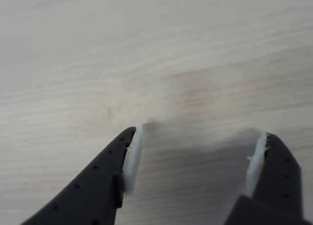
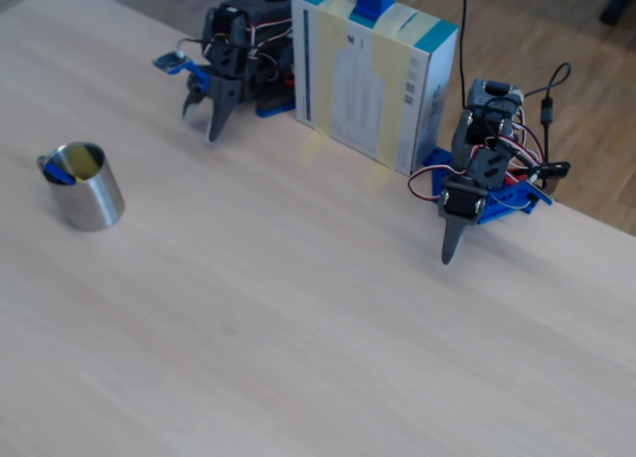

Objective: Grab the blue pen and put it in the silver cup.

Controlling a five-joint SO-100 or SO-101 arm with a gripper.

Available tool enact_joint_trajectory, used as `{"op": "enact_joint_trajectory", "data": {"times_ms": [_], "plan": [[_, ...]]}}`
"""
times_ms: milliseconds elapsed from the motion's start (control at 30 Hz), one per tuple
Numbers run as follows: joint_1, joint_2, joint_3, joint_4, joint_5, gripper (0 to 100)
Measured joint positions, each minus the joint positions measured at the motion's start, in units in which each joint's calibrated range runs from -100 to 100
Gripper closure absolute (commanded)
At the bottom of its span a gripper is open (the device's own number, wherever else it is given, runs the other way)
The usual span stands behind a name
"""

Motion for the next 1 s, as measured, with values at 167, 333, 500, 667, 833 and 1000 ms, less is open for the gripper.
{"op": "enact_joint_trajectory", "data": {"times_ms": [167,333,500,667,833,1000], "plan": [[-0.1,-0.7,0.0,0.8,0.0,67],[-0.1,-0.7,0.0,0.8,0.0,77],[-0.1,-0.7,-0.1,0.9,0.0,89],[-0.1,-0.7,-0.1,0.9,0.0,98],[-0.1,-0.7,-0.1,0.9,0.1,97],[-0.1,-0.7,-0.1,0.9,0.1,97]]}}
